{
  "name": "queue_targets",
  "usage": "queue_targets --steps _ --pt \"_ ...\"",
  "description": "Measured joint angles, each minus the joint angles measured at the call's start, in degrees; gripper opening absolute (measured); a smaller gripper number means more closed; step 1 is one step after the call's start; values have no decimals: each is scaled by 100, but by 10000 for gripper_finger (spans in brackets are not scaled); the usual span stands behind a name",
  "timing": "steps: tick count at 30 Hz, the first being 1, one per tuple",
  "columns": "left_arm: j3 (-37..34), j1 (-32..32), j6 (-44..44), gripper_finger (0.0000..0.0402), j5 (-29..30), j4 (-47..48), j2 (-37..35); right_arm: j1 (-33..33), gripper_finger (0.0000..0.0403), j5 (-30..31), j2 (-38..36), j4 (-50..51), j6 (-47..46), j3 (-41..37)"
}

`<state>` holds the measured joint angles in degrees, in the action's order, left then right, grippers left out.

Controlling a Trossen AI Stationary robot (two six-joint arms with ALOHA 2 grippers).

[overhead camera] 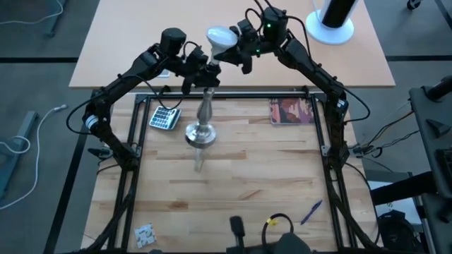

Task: Screw lightbulb
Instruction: Remove the lightbulb from the table lamp

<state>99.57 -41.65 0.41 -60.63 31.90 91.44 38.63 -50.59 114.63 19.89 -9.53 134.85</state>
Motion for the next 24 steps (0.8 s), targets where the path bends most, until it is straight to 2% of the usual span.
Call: queue_targets --steps 4,8,13,15,17,21,24 --pt "0 11 28 78 -574 -158 0 -2 151 -618 62 -353 -79 0" --pt "-2 13 -308 64 -898 -404 0 -72 151 -863 193 -745 -76 9" --pt "-9 31 -400 68 -703 -267 0 -83 151 -961 293 -765 -169 2" --pt "-9 33 -250 76 -400 -201 0 -74 151 -922 295 -763 -246 0" --pt "-9 33 -8 78 -29 -90 0 -40 179 -832 276 -717 -286 -11" --pt "-4 -27 409 64 530 60 -11 17 274 -428 261 -416 -327 -29" --pt "-4 -97 420 64 939 96 -27 133 306 -295 235 -141 -305 -33"
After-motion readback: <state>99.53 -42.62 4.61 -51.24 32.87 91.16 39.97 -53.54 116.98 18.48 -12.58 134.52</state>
